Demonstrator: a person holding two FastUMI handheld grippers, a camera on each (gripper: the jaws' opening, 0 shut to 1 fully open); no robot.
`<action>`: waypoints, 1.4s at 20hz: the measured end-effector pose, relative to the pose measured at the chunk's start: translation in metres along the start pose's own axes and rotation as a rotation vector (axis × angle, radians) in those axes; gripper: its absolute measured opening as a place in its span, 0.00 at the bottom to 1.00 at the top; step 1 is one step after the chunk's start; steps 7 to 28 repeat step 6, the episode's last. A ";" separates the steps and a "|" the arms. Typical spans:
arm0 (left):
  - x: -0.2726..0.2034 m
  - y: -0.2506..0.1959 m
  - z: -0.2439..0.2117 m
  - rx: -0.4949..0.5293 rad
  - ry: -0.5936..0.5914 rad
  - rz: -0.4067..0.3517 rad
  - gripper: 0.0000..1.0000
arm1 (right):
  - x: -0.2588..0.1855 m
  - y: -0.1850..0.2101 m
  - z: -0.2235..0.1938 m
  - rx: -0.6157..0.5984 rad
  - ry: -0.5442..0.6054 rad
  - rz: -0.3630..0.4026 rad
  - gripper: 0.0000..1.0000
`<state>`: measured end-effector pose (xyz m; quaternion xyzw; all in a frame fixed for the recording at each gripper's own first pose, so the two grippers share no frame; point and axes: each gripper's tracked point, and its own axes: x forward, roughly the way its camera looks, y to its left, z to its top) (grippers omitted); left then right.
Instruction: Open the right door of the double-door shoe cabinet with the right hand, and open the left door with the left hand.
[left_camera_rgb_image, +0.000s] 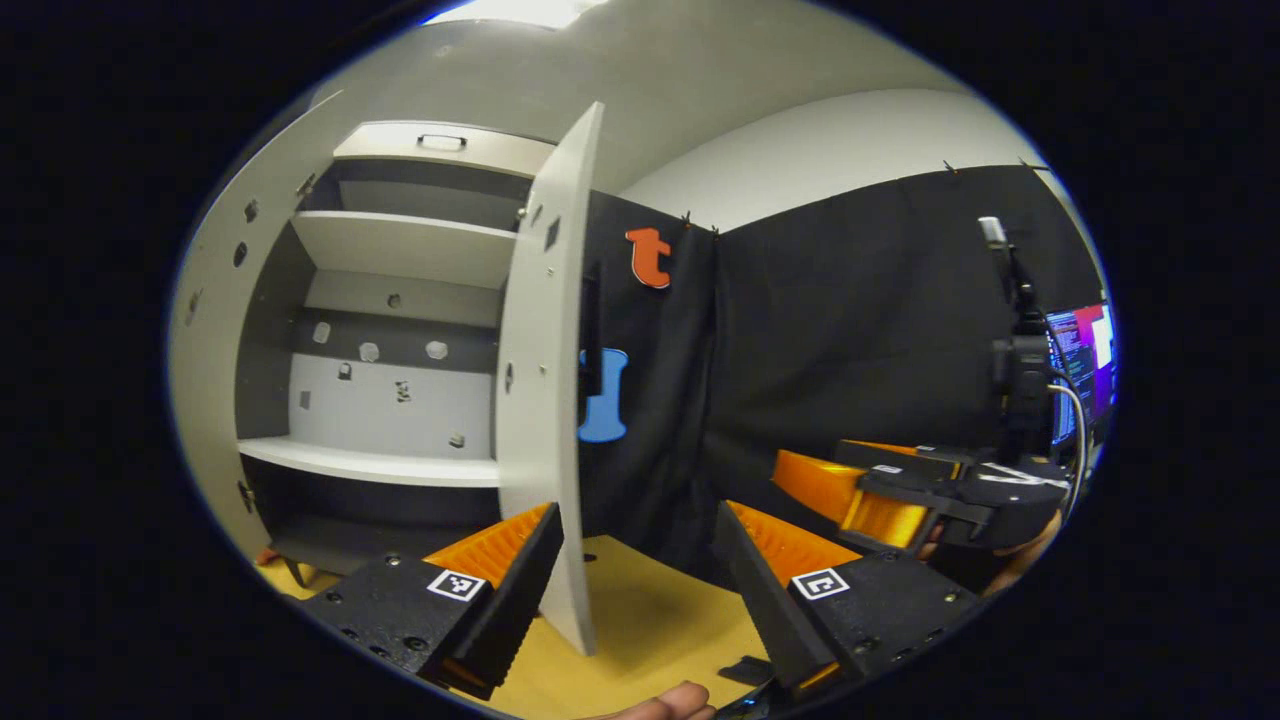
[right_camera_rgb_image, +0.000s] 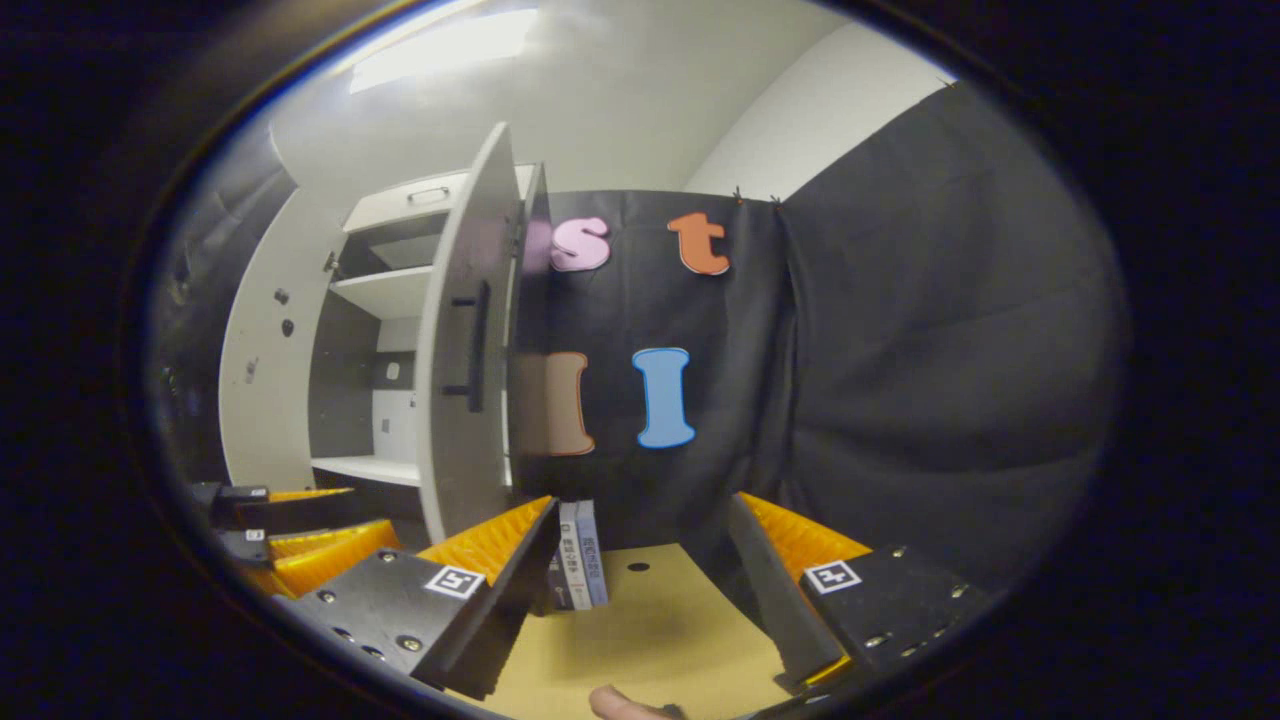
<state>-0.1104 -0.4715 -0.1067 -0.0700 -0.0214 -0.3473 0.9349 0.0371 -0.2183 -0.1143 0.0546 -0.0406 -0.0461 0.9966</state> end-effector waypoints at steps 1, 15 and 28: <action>0.014 -0.004 -0.014 -0.009 0.030 0.017 0.97 | 0.018 -0.020 -0.013 0.037 0.029 -0.025 1.00; 0.032 0.042 -0.039 0.038 0.052 0.160 0.98 | 0.041 -0.054 -0.054 0.142 0.072 -0.015 1.00; 0.032 0.042 -0.039 0.038 0.052 0.160 0.98 | 0.041 -0.054 -0.054 0.142 0.072 -0.015 1.00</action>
